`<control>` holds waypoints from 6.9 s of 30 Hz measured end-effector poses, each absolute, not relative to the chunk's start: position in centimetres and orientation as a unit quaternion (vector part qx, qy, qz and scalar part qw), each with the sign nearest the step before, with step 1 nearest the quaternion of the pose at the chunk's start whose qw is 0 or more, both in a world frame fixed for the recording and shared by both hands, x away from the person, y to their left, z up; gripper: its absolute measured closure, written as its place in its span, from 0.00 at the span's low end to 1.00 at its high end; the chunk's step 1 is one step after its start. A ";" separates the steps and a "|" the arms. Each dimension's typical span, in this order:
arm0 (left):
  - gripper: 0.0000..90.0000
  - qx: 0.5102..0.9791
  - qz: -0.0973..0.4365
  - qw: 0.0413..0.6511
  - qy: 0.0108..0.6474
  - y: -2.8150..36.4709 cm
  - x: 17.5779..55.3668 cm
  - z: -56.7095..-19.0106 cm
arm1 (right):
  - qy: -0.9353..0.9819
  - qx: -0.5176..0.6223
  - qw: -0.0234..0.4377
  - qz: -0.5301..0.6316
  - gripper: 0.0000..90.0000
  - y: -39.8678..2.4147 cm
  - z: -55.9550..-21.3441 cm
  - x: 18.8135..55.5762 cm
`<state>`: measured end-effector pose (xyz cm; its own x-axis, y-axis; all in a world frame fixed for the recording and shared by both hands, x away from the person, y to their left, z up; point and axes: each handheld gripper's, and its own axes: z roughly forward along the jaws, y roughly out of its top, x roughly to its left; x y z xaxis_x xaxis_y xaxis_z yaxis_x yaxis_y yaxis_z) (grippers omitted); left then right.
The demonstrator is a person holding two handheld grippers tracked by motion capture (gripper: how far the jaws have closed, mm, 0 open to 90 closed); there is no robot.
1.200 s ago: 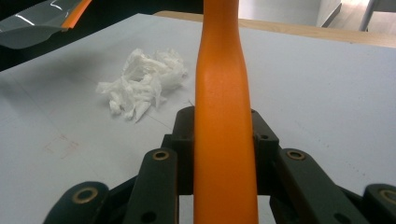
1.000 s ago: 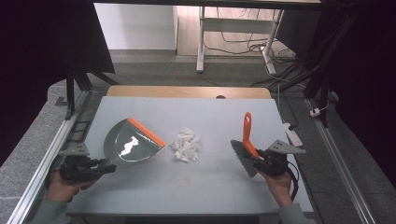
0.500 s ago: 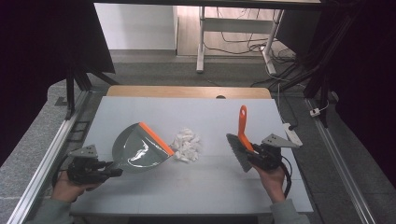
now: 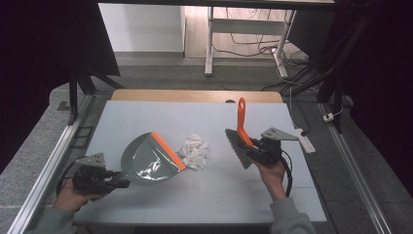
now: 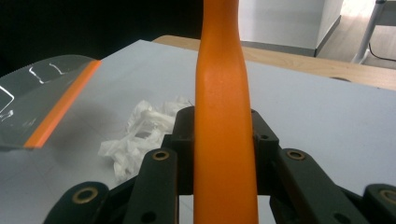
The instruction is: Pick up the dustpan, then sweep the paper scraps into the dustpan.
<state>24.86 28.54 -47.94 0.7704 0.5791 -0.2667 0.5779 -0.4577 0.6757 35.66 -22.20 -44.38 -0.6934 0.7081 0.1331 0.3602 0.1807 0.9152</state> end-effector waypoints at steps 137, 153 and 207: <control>0.68 0.882 -0.052 0.314 0.348 24.4 26.3 -51.3 | 0.859 0.292 0.093 0.411 0.78 -5.2 -49.7 42.7; 0.68 0.881 -0.050 0.314 0.350 24.4 26.2 -51.3 | 0.876 0.229 0.068 0.419 0.78 -3.1 -49.5 39.4; 0.68 0.881 -0.050 0.315 0.351 24.7 26.2 -51.4 | 0.858 0.295 0.095 0.410 0.78 -3.7 -50.3 43.1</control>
